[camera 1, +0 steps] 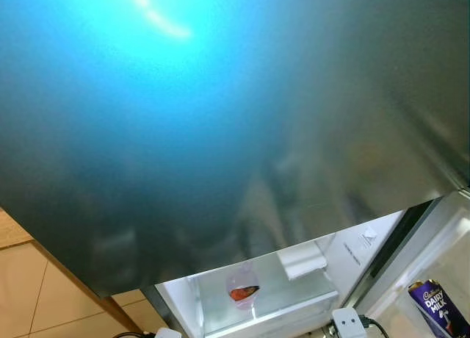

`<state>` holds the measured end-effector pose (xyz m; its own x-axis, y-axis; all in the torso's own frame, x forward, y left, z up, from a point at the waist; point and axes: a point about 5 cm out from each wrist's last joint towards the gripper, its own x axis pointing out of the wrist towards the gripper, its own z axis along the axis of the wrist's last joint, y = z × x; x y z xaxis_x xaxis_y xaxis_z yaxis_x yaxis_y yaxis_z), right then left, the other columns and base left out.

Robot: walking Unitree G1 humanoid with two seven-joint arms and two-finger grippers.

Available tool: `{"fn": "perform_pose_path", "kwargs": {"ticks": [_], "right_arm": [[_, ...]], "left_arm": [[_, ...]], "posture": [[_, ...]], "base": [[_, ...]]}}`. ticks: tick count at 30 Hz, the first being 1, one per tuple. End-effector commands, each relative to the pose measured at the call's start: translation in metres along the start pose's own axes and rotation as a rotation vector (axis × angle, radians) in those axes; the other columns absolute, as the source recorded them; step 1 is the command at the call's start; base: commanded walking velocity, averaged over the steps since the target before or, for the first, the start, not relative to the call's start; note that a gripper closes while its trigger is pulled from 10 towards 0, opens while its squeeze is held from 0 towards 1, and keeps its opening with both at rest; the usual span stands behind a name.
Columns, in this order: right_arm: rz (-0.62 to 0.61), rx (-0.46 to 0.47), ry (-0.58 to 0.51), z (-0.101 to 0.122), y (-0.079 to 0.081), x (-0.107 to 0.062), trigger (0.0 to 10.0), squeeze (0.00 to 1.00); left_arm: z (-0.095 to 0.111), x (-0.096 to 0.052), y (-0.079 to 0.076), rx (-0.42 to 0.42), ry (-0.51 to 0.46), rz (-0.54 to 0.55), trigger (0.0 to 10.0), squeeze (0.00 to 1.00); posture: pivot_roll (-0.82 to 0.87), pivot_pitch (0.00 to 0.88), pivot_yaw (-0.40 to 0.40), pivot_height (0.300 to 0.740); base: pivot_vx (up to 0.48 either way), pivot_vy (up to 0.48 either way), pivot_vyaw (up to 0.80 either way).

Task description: Restocking fridge

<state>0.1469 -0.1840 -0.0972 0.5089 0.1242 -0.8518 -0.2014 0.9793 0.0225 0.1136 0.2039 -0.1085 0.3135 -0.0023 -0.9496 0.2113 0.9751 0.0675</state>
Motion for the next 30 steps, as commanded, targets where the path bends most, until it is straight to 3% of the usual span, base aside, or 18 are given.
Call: {"fn": "perform_pose_path", "kwargs": {"ticks": [1,11,30], "right_arm": [[0.011,0.001,0.046,-0.011,0.0037,-0.0014,10.0,0.0],[0.019,-0.015,0.053,-0.0109,0.0031,-0.0014,10.0,0.0],[0.02,-0.013,0.049,-0.0079,0.0043,-0.0003,10.0,0.0]], "left_arm": [[0.0002,0.0007,-0.0051,0.014,0.004,-0.016,10.0,0.0],[0.003,0.0019,-0.0129,0.029,0.002,-0.037,10.0,0.0],[-0.0014,0.0016,-0.0129,0.036,0.015,-0.036,10.0,0.0]], "posture": [[-0.01,0.001,0.001,0.74],[0.0,0.0,-0.009,0.74],[-0.01,0.0,-0.005,0.74]], "base": [[0.0,0.0,0.0],[0.0,0.0,0.0],[0.0,0.0,0.0]]}}
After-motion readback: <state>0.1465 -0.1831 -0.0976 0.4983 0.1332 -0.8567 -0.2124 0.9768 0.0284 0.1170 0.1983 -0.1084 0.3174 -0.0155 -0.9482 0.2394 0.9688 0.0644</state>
